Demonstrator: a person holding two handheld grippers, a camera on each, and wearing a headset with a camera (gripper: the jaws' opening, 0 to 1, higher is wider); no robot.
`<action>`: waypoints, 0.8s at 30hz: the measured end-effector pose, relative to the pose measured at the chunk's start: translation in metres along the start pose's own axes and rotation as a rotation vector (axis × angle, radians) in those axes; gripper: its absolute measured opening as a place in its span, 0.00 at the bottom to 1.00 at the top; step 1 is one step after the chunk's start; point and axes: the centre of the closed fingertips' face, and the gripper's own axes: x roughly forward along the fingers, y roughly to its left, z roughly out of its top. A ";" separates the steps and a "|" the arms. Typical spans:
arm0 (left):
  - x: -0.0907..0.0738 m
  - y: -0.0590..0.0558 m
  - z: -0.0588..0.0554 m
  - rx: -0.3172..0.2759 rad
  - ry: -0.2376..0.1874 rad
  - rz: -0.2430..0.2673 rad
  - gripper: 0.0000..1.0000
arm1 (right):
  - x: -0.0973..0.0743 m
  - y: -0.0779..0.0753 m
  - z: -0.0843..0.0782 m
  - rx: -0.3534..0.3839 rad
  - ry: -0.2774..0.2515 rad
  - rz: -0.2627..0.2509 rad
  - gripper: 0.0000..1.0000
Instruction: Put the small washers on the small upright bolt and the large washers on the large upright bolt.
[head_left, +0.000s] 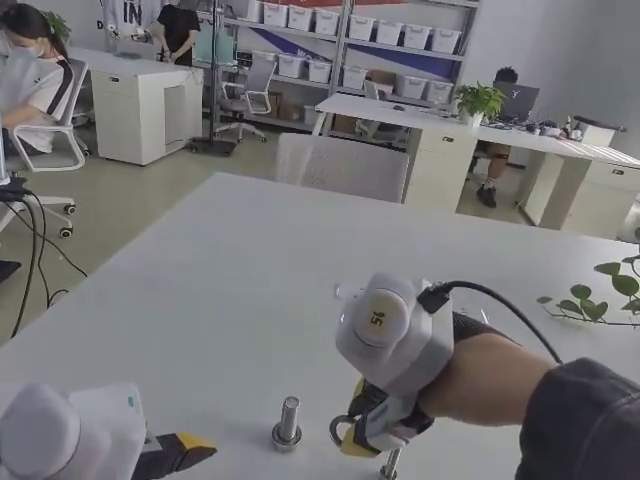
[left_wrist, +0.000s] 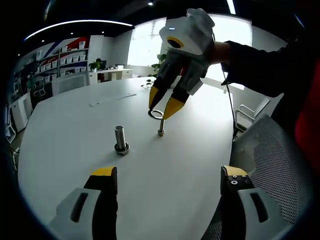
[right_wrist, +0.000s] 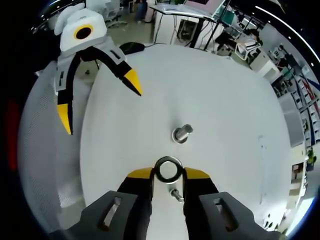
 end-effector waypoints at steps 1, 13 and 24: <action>0.000 0.000 0.000 -0.001 -0.001 0.000 0.85 | -0.001 -0.002 0.001 -0.003 0.000 -0.004 0.23; -0.001 0.000 0.000 -0.003 0.000 0.004 0.85 | -0.007 -0.024 0.025 -0.049 -0.015 -0.036 0.23; -0.002 0.003 -0.002 -0.007 0.003 0.013 0.85 | -0.002 -0.036 0.045 -0.084 -0.024 -0.040 0.23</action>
